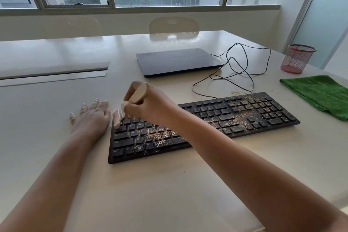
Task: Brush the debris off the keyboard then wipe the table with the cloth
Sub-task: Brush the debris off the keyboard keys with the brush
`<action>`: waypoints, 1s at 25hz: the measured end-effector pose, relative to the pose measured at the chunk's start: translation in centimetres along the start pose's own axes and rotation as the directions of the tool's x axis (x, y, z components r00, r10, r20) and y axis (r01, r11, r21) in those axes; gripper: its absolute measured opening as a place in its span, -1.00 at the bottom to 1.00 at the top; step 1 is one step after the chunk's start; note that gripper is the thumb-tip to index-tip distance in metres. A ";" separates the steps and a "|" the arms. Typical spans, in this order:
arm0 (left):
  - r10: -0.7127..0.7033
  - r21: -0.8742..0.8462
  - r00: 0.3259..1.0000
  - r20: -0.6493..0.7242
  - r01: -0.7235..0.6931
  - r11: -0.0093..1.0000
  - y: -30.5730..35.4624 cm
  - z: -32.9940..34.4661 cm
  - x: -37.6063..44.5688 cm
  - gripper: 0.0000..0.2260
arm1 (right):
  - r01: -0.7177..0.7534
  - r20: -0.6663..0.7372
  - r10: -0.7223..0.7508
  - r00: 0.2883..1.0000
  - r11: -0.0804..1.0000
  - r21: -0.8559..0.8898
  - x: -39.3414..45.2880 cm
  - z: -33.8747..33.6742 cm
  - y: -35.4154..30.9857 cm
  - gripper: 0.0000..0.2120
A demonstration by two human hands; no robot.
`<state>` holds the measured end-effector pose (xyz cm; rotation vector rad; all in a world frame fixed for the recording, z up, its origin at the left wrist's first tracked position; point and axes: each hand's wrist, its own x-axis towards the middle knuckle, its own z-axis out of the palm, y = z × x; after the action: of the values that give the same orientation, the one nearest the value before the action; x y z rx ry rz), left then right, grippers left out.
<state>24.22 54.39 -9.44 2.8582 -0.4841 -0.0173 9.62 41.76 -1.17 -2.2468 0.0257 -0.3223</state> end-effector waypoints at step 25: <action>0.007 -0.015 1.000 -0.013 -0.007 1.000 -0.1 0.0 0.0 -0.59 | -0.237 0.364 0.209 0.908 0.971 0.033 0.0 -5.1 0.4 -0.85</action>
<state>24.26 54.44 -9.47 2.8398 -0.4889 -0.0018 8.41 37.65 1.70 -2.1675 0.0758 0.2098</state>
